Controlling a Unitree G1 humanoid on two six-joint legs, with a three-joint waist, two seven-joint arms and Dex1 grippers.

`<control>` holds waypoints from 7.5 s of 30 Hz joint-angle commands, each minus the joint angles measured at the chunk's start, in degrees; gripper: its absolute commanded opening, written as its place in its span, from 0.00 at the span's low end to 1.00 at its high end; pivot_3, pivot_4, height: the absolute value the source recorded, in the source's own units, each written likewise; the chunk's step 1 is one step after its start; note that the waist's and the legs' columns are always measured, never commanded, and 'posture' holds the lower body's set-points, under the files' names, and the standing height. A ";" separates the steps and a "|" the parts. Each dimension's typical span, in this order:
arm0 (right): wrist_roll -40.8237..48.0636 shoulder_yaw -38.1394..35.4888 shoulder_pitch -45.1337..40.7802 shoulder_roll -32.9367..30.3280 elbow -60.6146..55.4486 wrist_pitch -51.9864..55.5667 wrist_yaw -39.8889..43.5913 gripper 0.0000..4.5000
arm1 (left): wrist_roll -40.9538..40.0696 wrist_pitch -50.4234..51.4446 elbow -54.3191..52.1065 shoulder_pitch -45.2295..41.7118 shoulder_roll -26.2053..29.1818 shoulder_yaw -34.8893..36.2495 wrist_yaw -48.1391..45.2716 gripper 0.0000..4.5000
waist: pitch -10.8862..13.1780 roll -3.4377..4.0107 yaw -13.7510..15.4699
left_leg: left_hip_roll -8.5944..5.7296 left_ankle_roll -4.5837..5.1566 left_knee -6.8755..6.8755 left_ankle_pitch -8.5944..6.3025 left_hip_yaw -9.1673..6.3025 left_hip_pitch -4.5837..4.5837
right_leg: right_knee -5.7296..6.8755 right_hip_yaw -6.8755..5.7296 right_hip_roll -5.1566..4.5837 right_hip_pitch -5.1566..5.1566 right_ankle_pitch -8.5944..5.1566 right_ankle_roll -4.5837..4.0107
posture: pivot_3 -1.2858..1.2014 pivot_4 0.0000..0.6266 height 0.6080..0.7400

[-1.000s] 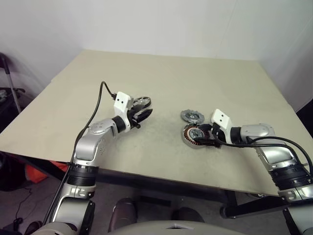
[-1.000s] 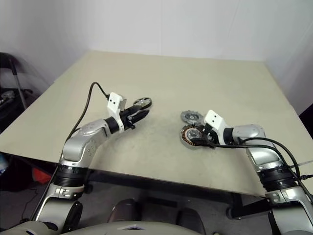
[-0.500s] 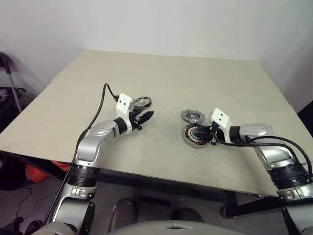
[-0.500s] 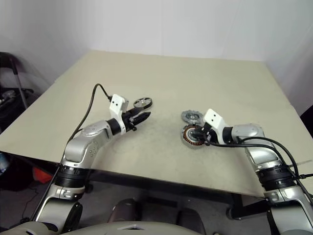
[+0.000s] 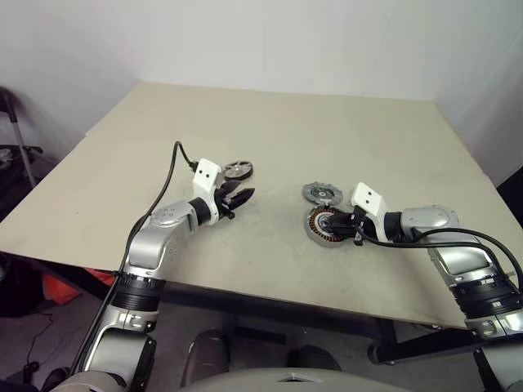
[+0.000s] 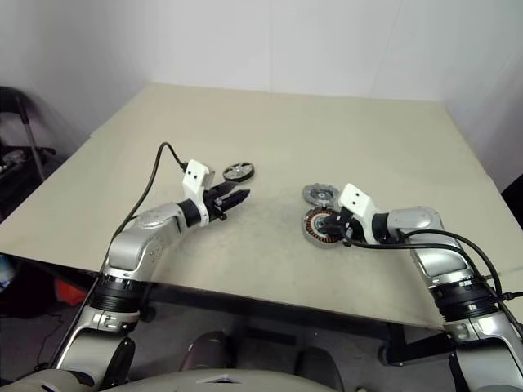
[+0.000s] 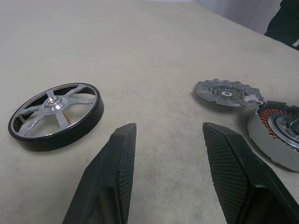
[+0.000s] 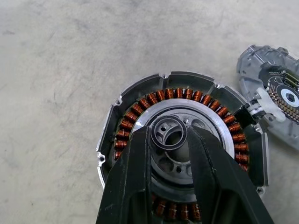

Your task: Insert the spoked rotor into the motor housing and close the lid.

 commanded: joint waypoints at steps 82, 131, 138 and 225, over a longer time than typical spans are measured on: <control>-1.27 -1.35 -2.68 0.96 4.19 -1.25 -2.23 0.48 | 3.29 -3.20 3.59 0.46 1.30 -0.30 0.53 0.53 | -0.01 0.01 0.00 | 0.00 -0.01 0.00 0.01 0.00 -0.04 | 0.00 -0.01 0.00 -0.03 0.00 0.00 | 0.52 0.00 1.00; 1.51 -1.67 -0.51 0.72 -1.59 3.93 -0.62 0.29 | 5.11 -5.32 7.08 -0.31 2.32 -0.63 0.00 0.53 | -0.01 0.01 0.01 | 0.01 -0.01 0.00 0.01 0.00 0.01 | 0.02 0.00 0.00 0.00 0.00 0.00 | 0.52 0.00 1.00; 2.31 -3.47 -2.40 1.48 -1.57 1.35 -1.79 0.49 | 5.49 -5.58 7.50 -0.14 2.17 -0.85 0.11 0.53 | -0.01 0.02 0.01 | 0.01 -0.03 0.00 0.02 0.00 -0.01 | 0.03 0.00 0.00 -0.02 0.00 0.00 | 0.52 0.00 1.00; 5.83 -6.03 -2.55 1.89 -4.49 3.69 -3.53 0.01 | 6.04 -4.00 9.96 0.13 2.21 1.42 1.51 0.53 | -0.07 0.08 -0.11 | 0.01 -0.04 -0.01 0.02 0.01 0.10 | 0.01 0.03 0.00 0.06 0.01 0.01 | 0.52 0.00 1.00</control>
